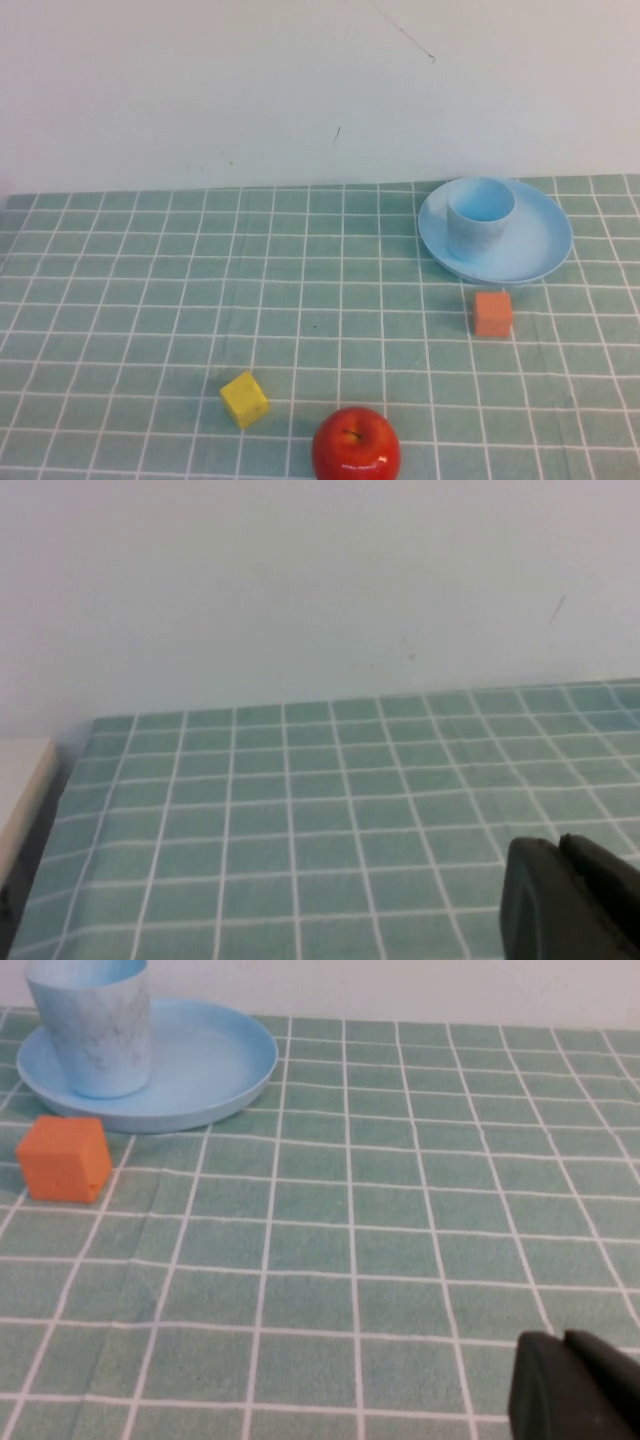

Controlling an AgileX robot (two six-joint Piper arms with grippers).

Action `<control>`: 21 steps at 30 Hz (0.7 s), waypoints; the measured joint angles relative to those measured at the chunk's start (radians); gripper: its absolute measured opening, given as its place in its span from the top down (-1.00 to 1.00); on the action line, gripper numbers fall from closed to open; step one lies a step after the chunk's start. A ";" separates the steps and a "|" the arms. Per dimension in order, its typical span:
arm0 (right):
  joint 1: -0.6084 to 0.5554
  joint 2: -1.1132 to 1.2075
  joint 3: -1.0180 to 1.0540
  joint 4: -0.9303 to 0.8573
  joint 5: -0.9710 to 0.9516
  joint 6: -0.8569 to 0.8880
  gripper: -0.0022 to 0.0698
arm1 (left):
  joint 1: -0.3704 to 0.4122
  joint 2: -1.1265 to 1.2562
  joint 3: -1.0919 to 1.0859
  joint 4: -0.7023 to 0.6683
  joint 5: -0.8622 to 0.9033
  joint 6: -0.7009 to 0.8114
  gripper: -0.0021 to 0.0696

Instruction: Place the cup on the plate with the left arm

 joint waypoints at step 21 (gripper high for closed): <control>0.000 0.000 0.000 0.000 0.000 0.000 0.95 | 0.111 -0.109 0.175 -0.188 0.079 0.220 0.95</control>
